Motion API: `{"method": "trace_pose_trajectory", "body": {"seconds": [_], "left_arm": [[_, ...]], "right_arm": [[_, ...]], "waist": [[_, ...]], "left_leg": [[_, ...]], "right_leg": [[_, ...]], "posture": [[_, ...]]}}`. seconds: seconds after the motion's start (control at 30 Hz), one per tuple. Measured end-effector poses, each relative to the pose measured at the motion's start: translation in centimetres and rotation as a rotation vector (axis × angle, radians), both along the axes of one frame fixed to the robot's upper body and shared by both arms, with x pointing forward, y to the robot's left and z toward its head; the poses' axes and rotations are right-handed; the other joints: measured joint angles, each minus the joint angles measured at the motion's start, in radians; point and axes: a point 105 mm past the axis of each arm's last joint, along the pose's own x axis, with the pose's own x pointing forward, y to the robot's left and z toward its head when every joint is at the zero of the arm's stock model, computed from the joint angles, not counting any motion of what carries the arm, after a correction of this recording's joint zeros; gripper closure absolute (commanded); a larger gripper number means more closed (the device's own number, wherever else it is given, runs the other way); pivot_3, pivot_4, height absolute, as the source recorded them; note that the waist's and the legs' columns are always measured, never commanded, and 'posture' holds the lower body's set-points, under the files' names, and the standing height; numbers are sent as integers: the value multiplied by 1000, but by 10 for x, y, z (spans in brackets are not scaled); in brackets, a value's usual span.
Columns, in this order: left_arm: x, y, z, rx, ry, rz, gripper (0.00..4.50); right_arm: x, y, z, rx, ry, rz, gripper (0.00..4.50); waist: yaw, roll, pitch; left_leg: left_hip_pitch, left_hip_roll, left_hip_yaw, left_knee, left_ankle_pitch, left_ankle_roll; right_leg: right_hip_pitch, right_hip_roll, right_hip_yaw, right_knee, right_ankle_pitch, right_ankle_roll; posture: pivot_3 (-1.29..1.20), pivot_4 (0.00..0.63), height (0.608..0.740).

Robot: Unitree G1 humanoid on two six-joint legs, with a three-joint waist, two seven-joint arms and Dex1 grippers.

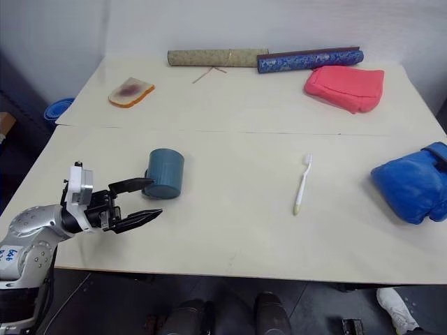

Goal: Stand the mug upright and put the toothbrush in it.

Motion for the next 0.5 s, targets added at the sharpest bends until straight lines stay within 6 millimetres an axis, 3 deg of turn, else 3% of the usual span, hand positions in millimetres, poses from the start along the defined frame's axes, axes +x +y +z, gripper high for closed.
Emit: {"method": "trace_pose_trajectory", "body": {"seconds": [0.1,0.13,0.17,0.27,0.4,0.5], "left_arm": [[-2,10,-7,26,39,3,0],[-4,16,-10,39,56,10,0],[-4,18,-11,41,61,15,0],[-6,34,-12,39,54,84,0],[0,73,-14,-2,53,315,0],[-2,107,-23,-33,152,539,0]], "right_arm": [[5,49,-11,32,147,191,49],[8,77,-12,51,190,280,49],[9,89,-11,53,188,326,49],[9,151,-4,74,86,558,49],[-1,203,-17,158,-111,765,49],[-11,224,-38,123,-185,847,49]], "waist": [[0,0,0],[0,0,0],[2,0,0],[5,0,0],[20,-3,0],[30,-4,-1]], "left_leg": [[-1,2,-1,0,0,-1],[-1,1,-2,0,0,-1],[-1,1,-3,1,0,-1],[-3,0,-7,1,0,-1],[-5,-3,-10,0,-1,-1],[-5,-5,-11,0,-2,1]], "right_leg": [[-1,-4,3,2,0,0],[-1,-6,3,1,0,0],[-1,-7,3,1,0,0],[-1,-8,2,0,0,-1],[-1,-10,-1,1,0,0],[0,-12,-2,1,0,0]], "posture": [[0,150,740],[0,150,740],[0,150,740],[0,150,740],[0,150,740],[0,150,740]]}}
